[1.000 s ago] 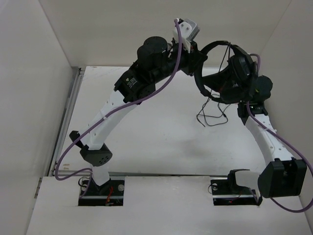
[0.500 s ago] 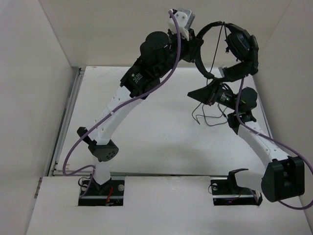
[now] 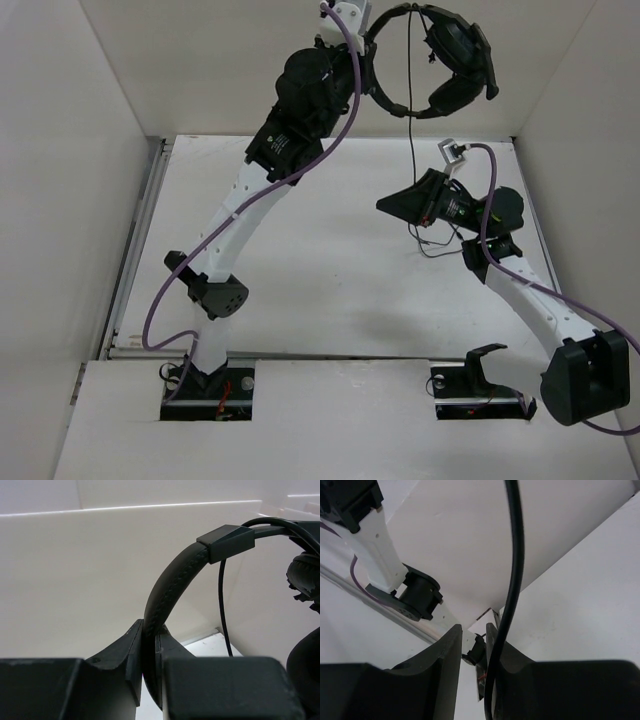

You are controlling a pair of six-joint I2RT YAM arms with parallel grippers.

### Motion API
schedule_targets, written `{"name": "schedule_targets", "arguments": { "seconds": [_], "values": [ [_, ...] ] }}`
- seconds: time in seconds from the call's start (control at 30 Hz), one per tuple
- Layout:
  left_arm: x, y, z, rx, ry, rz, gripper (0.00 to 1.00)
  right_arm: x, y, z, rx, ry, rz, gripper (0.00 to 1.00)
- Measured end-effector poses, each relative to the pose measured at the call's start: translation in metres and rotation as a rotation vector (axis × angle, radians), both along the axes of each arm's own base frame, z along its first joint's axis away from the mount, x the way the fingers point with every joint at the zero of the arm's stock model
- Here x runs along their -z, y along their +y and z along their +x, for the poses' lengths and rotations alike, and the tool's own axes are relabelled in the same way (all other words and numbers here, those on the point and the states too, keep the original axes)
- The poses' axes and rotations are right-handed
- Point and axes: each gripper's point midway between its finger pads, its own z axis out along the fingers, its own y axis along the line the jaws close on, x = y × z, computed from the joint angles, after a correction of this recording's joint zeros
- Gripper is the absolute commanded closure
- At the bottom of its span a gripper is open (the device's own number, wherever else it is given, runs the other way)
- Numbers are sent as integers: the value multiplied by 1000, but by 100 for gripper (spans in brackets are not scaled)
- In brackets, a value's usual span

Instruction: Wrap the headphones

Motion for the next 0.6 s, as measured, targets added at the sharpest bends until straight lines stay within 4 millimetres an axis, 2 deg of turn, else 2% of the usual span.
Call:
{"name": "schedule_targets", "arguments": {
  "seconds": [0.2, 0.3, 0.43, 0.6],
  "values": [
    [-6, 28, 23, -112, -46, 17, 98, 1, 2, -2, -11, -11, -7, 71],
    [-3, 41, 38, -169, -52, 29, 98, 3, 7, -10, -47, -18, -19, 78],
    [8, 55, 57, -241, -49, 61, 98, 8, 15, -24, -113, -38, -44, 90],
    [33, 61, 76, -313, -38, 142, 98, 6, 22, -39, -192, -69, -88, 98]
  ]
}}
